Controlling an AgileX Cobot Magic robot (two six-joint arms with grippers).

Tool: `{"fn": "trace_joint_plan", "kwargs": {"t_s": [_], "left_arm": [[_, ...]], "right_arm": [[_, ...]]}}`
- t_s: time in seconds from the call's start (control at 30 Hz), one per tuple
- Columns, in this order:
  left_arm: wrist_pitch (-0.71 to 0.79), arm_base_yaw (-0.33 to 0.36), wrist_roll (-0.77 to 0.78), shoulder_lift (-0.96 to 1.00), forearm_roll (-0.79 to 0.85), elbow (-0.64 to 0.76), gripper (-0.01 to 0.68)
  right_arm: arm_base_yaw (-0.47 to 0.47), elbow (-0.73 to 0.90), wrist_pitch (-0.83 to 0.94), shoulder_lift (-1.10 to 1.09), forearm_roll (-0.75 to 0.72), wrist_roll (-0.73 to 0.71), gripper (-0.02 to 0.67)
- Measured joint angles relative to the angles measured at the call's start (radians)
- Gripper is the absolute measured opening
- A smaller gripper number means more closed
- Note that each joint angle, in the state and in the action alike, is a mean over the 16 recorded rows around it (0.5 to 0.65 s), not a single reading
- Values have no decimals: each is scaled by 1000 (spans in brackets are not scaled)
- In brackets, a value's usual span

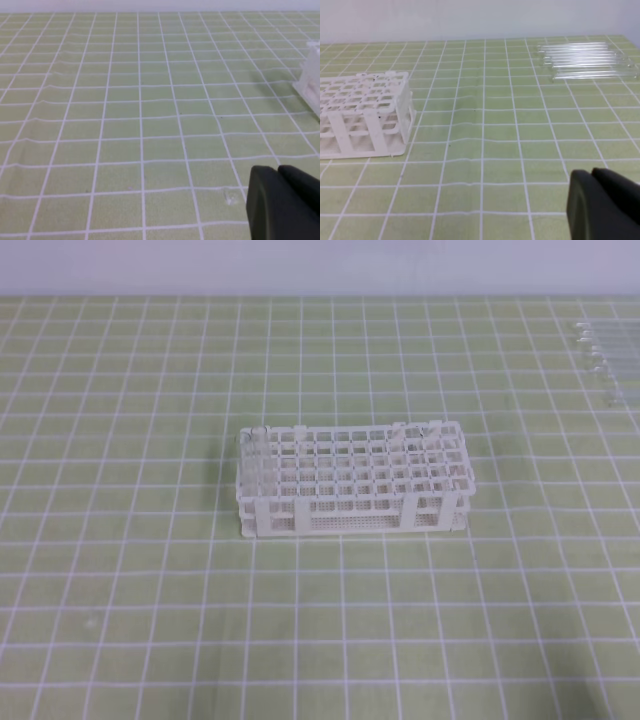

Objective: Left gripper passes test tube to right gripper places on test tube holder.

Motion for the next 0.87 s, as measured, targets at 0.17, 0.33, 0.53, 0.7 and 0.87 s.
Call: {"fn": "trace_joint_plan", "kwargs": {"t_s": [0.17, 0.33, 0.53, 0.7, 0.87], "left_arm": [[2, 0, 0, 0, 0, 0, -2], [1, 0, 0, 0, 0, 1, -2], [0, 0, 0, -2, 0, 2, -2], [0, 0, 0, -1, 0, 2, -2], [1, 0, 0, -2, 0, 2, -2]], "right_arm": [[0, 0, 0, 0, 0, 0, -16], [0, 0, 0, 0, 0, 0, -16], [0, 0, 0, 0, 0, 0, -16], [0, 0, 0, 0, 0, 0, -16], [0, 0, 0, 0, 0, 0, -16]]}}
